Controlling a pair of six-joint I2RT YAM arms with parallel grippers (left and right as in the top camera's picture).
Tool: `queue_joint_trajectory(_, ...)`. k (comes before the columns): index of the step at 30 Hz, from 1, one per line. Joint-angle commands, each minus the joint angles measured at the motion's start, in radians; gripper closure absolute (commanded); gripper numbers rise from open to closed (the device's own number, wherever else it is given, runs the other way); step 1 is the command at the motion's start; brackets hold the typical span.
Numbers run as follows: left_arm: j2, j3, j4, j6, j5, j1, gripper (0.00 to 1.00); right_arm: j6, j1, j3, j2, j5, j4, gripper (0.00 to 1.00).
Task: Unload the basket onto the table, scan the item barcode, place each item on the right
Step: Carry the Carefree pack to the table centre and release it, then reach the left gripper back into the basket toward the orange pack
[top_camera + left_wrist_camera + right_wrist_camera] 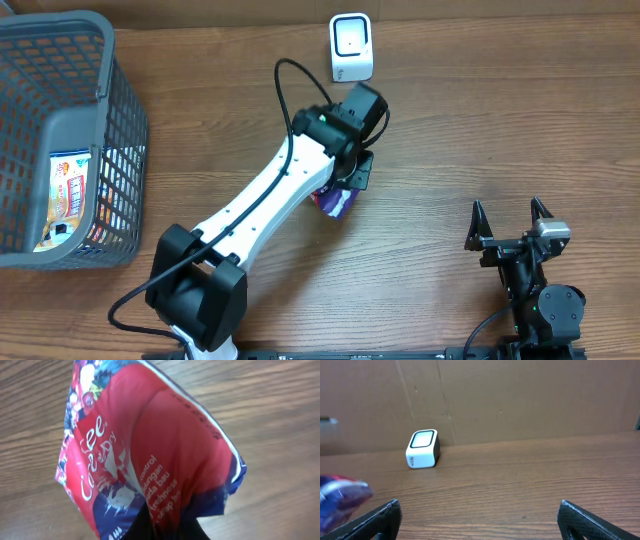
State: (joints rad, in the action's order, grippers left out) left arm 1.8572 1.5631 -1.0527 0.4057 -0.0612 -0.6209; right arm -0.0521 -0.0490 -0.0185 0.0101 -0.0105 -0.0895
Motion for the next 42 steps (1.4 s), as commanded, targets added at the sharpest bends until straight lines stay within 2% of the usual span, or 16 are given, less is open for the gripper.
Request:
queue_joint_trajectory(1,-0.006,-0.066,0.055,0.013,-0.122,0.006,0.96,0.001,-0.001,0.010,-0.007,0.010,0.005,0.00)
queue_joint_trajectory(2,-0.006,-0.077,0.069,0.007,-0.132,0.006,0.96,0.001,-0.001,0.010,-0.007,0.010,0.005,0.00)
queue_joint_trajectory(3,-0.006,-0.081,0.079,-0.003,-0.129,0.006,0.89,0.001,-0.001,0.010,-0.007,0.010,0.005,0.00)
queue_joint_trajectory(5,-0.006,-0.079,0.083,-0.003,-0.129,0.006,0.71,0.001,-0.001,0.010,-0.007,0.010,0.005,0.00)
queue_joint_trajectory(6,-0.006,-0.068,0.079,-0.010,-0.126,0.006,0.55,0.001,-0.001,0.010,-0.007,0.010,0.005,0.00)
queue_joint_trajectory(7,-0.006,-0.055,0.069,-0.010,-0.120,0.006,0.48,0.001,-0.001,0.010,-0.007,0.010,0.005,0.00)
queue_joint_trajectory(9,-0.006,-0.001,0.026,-0.010,-0.076,0.006,0.38,0.001,-0.001,0.010,-0.007,0.010,0.005,0.00)
queue_joint_trajectory(12,-0.006,0.179,-0.093,-0.009,0.020,0.010,0.34,0.001,-0.001,0.010,-0.007,0.010,0.005,0.00)
queue_joint_trajectory(14,-0.008,0.289,-0.163,-0.009,0.045,0.014,0.27,0.001,-0.001,0.010,-0.007,0.010,0.005,0.00)
queue_joint_trajectory(17,-0.008,0.475,-0.289,-0.009,0.048,0.028,0.00,0.001,-0.001,0.010,-0.007,0.010,0.005,0.00)
queue_joint_trajectory(25,-0.015,0.842,-0.636,-0.009,0.013,0.079,0.00,0.001,-0.001,0.010,-0.007,0.010,0.005,0.00)
queue_joint_trajectory(29,-0.077,0.853,-0.637,-0.036,0.024,0.108,0.00,0.001,-0.001,0.010,-0.007,0.010,0.005,0.00)
queue_joint_trajectory(33,-0.190,0.853,-0.637,-0.048,0.028,0.199,0.00,0.001,-0.001,0.010,-0.007,0.010,0.005,0.00)
queue_joint_trajectory(36,-0.288,0.848,-0.637,-0.072,0.029,0.301,0.00,0.001,-0.001,0.010,-0.007,0.010,0.005,0.00)
queue_joint_trajectory(38,-0.386,0.844,-0.637,-0.092,0.029,0.428,0.00,0.001,-0.001,0.010,-0.007,0.010,0.005,0.00)
queue_joint_trajectory(42,-0.480,0.834,-0.637,-0.096,0.029,0.594,0.00,0.001,-0.001,0.010,-0.007,0.010,0.005,0.00)
